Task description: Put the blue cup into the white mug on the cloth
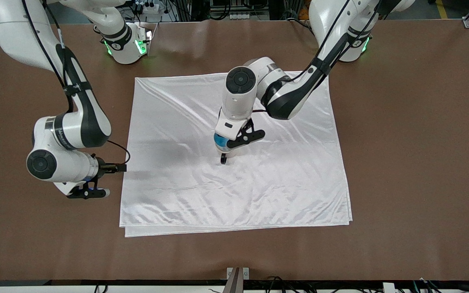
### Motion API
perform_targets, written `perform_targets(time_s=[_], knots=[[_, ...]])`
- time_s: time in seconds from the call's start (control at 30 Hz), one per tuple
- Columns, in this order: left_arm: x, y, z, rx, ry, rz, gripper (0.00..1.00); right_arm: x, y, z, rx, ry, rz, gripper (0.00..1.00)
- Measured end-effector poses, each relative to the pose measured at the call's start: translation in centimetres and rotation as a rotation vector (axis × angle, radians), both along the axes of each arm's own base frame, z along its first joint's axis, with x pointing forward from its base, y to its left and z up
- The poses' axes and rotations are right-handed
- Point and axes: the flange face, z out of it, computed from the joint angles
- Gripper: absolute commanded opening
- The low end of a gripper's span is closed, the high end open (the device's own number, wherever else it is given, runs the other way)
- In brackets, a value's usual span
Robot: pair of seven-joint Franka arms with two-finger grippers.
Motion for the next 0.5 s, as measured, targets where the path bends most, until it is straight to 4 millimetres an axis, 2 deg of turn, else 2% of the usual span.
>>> perform_targets(time_s=[0.2,0.5], knots=[[-0.6,-0.6,-1.1,0.016,-0.002,-0.004,0.00,-2.7,0.6,2.5,-0.010,-0.001,0.008,1.00],[-0.5,-0.5,-1.2,0.020,-0.004,-0.002,0.00,-5.5,3.7,5.6,-0.032,0.017,0.023,1.00]])
